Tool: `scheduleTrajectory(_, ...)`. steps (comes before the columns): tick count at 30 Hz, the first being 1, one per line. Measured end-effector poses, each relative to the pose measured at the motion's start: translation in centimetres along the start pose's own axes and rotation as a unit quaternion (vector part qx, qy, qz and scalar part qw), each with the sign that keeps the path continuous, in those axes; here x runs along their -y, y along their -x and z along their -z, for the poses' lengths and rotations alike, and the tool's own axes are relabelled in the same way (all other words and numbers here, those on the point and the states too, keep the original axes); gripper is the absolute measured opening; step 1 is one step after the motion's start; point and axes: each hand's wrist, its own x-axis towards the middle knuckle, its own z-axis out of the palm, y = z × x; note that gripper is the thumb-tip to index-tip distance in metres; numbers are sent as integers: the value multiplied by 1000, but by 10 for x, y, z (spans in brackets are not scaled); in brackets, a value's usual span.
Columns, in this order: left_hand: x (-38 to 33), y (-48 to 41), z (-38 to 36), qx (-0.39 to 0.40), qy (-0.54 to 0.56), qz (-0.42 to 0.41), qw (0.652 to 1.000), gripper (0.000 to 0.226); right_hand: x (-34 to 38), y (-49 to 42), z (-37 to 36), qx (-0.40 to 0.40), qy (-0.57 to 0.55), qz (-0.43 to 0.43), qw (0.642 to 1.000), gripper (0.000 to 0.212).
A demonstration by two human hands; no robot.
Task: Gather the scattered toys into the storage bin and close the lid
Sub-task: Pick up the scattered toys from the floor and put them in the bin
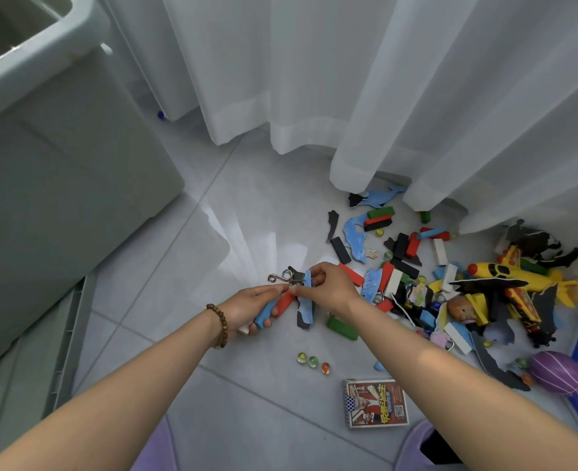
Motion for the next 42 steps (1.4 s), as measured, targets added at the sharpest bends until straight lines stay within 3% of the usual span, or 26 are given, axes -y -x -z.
scheduleTrajectory(6,3,1,-2,3,-3,5,1000,34,-2,-3,-14,-51,-17,13,998,24)
scheduleTrajectory(10,2,4,1,-10,-16,-6,1000,31,-6,-3,-4,-86,-97,-3,992,18)
scheduleTrajectory(16,3,10,14,-89,-100,-15,991,33,-7,16,2,0,-153,2,988,18)
scheduleTrajectory(21,14,13,17,-122,-167,20,978,28,-13,20,-22,-13,-186,-26,982,18)
scheduleTrajectory(27,15,11,9,-136,-138,-6,981,27,-11,20,-32,-19,-212,-42,976,16)
scheduleTrajectory(32,20,10,7,-149,-128,-57,979,12,-13,24,-33,-30,-216,-37,975,14)
scheduleTrajectory(42,22,13,7,-133,-56,-51,988,15,-24,26,-45,-39,-296,-111,948,13)
